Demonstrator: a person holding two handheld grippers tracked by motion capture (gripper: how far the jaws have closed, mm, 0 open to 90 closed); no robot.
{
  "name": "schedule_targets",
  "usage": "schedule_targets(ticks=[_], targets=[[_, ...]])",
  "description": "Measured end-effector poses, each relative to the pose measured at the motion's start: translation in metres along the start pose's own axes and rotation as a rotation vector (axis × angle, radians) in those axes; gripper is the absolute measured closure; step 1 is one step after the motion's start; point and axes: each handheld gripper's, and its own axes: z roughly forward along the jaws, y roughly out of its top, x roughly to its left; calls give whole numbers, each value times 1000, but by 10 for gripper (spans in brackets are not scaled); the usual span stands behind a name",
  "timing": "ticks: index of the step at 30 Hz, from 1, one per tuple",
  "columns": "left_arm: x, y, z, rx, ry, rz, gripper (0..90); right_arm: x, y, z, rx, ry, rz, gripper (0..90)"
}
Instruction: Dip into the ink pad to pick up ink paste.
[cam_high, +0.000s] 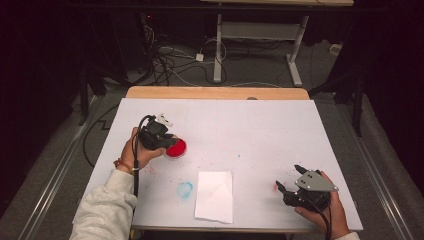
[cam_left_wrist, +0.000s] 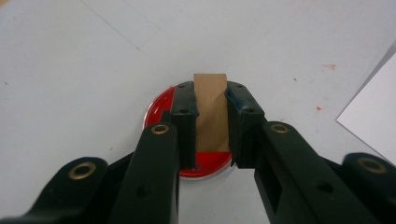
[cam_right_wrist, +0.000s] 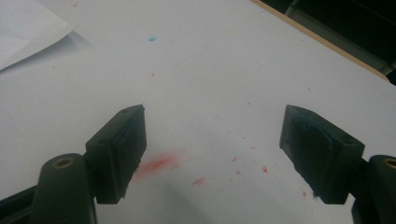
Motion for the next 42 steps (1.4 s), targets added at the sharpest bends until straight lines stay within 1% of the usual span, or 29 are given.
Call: schedule_targets(ticks=[4,8,10,14,15,16,21,24,26,30,36,42], targets=[[3,0,12,36,-19,5,738,1,-1,-1,-1,-3,1,235],[4,0,20,69,-18,5,738,0,-3,-3,0,-7,-3,236],[4,-1,23,93,-10,5,738,1,-3,-5,0,-8,0,235],[6,-3,30,111,8,-5,738,1,-4,-5,3,-9,-6,235],[7,-3,33,126,15,3,738,1,-4,-6,2,-8,-5,235],[7,-4,33,114,9,-3,738,1,-5,-6,1,-7,-9,235],[13,-8,35,88,-28,-37,739,0,-5,-8,-4,-12,-6,235],[19,-13,35,60,-70,-69,740,1,-4,-8,-4,-10,-10,235],[19,-13,35,59,-68,-69,740,2,-3,-8,-4,-11,-9,235],[15,-11,35,79,-43,-53,740,3,-3,-7,-6,-9,-11,235],[16,-12,36,68,-48,-61,741,3,-2,-8,-9,-12,-11,235],[14,-12,36,72,-38,-57,741,1,-2,-9,-13,-29,2,235]])
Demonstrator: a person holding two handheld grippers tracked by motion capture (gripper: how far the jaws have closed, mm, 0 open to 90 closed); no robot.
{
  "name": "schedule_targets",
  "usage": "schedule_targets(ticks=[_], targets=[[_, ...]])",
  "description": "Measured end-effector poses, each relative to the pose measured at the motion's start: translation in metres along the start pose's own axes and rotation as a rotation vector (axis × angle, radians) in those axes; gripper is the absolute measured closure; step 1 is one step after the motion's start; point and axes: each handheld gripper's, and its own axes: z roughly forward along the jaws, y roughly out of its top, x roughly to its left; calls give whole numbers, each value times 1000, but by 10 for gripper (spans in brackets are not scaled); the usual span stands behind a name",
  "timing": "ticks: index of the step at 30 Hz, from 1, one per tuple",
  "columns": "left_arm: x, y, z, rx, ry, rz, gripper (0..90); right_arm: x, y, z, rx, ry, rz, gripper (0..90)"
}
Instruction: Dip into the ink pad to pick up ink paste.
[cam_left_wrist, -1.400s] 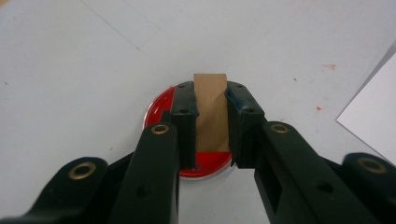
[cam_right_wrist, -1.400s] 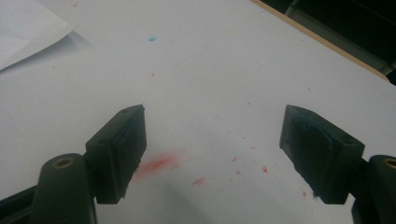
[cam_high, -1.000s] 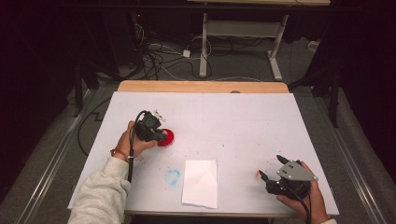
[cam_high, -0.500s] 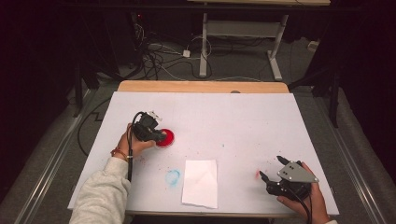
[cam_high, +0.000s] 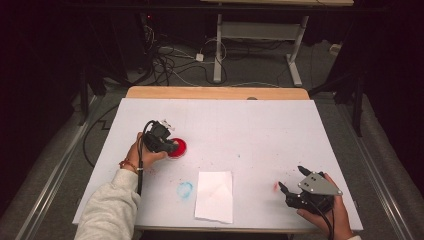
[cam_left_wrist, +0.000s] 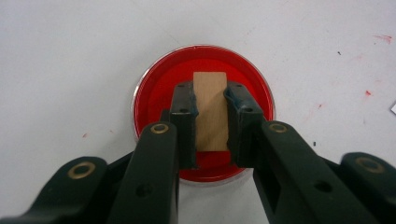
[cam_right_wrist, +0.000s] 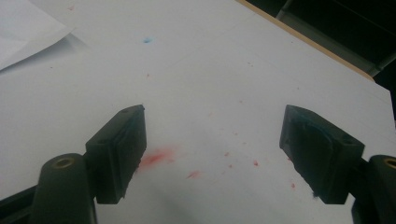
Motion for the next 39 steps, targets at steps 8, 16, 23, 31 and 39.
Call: schedule_targets(ticks=[8,16,23,31,39], targets=[[-3,0,-1,-8,20,-1,740,-2,1,-2,-20,-27,15,235],[-10,3,-43,-134,37,-10,740,-2,0,-2,-13,-23,12,235],[-28,8,-79,-221,63,33,739,-1,1,-2,-14,-19,-1,235],[-43,12,-102,-264,66,73,739,-1,1,-2,-15,-19,1,235],[-38,12,-91,-231,65,66,739,0,1,-2,-10,-15,-4,235]])
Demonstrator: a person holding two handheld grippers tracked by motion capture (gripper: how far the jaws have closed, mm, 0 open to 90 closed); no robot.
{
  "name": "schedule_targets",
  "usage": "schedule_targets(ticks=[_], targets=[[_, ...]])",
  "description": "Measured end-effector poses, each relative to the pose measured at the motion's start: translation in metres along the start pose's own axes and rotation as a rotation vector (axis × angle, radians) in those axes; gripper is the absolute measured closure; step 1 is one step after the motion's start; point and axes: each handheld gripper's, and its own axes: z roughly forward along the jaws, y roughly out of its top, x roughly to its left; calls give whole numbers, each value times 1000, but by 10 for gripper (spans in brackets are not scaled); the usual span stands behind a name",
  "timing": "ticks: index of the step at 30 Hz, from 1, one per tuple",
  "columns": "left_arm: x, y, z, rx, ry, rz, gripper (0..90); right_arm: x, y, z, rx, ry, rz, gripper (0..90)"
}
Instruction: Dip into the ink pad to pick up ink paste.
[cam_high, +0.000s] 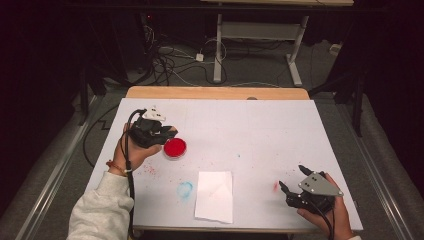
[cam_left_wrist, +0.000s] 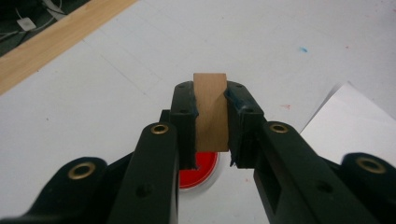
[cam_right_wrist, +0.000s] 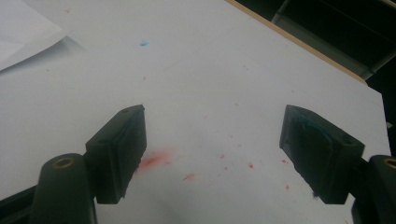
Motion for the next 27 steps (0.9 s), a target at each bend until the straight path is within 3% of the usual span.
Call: schedule_targets(ticks=[7,17,27], targets=[[12,-10,24,60,-30,-23,739,0,-1,1,5,-2,4,235],[27,-26,55,124,-59,-90,739,0,-2,2,16,1,-7,235],[31,-33,75,181,-86,-104,739,1,-2,2,17,1,-11,235]])
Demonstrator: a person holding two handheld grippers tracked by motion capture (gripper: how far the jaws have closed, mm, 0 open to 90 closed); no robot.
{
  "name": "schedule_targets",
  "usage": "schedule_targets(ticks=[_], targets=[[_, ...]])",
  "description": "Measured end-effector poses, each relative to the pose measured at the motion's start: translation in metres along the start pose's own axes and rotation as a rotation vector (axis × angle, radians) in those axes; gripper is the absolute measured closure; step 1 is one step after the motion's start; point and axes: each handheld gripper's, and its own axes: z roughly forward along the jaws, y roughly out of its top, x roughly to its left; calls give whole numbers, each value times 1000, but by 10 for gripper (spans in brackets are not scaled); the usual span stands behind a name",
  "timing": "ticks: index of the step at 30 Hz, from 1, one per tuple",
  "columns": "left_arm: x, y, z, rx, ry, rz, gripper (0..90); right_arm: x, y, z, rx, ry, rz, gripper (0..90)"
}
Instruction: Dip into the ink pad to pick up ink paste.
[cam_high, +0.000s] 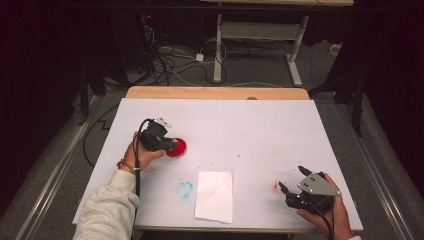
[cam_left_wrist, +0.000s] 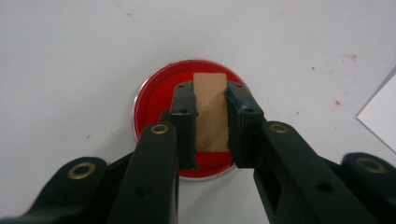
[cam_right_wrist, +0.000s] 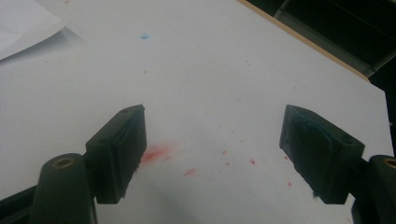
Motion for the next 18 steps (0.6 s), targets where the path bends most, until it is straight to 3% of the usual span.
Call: schedule_targets(ticks=[4,11,18], targets=[[3,-2,7,27,-3,0,739,0,0,0,3,2,-3,235],[6,-3,11,23,-24,-23,740,1,0,0,4,4,-8,235],[1,-1,12,40,12,-16,740,2,1,0,6,7,-13,235]])
